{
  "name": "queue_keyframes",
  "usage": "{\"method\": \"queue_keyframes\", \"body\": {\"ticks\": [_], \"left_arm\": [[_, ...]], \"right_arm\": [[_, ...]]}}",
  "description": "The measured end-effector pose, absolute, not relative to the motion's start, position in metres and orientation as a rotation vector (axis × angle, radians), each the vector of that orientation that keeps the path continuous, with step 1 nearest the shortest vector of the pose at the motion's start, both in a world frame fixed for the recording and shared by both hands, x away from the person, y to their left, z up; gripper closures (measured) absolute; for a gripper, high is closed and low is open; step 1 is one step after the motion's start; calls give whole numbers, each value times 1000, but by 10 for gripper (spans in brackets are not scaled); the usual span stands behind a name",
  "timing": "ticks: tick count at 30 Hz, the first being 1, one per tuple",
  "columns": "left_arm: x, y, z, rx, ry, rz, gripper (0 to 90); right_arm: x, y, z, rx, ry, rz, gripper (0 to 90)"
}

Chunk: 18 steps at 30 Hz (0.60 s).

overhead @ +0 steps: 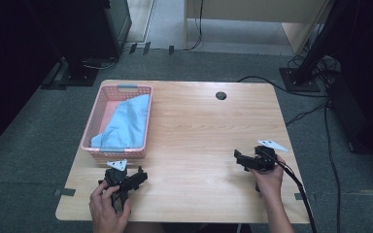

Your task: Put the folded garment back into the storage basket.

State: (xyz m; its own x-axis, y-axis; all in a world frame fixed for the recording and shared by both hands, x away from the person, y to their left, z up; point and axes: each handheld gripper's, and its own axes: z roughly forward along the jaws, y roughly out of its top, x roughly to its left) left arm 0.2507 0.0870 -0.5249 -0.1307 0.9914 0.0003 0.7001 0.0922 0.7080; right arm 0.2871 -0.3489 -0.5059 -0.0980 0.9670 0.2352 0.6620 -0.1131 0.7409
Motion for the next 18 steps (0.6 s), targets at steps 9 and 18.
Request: {"method": "queue_keyframes", "body": {"ticks": [9, 18], "left_arm": [[251, 87, -525, 1656, 1889, 784, 0], [251, 87, -525, 1655, 1888, 784, 0]], "right_arm": [[279, -367, -507, 1811, 1756, 1054, 0], [270, -381, -511, 1815, 1743, 1028, 4]]}}
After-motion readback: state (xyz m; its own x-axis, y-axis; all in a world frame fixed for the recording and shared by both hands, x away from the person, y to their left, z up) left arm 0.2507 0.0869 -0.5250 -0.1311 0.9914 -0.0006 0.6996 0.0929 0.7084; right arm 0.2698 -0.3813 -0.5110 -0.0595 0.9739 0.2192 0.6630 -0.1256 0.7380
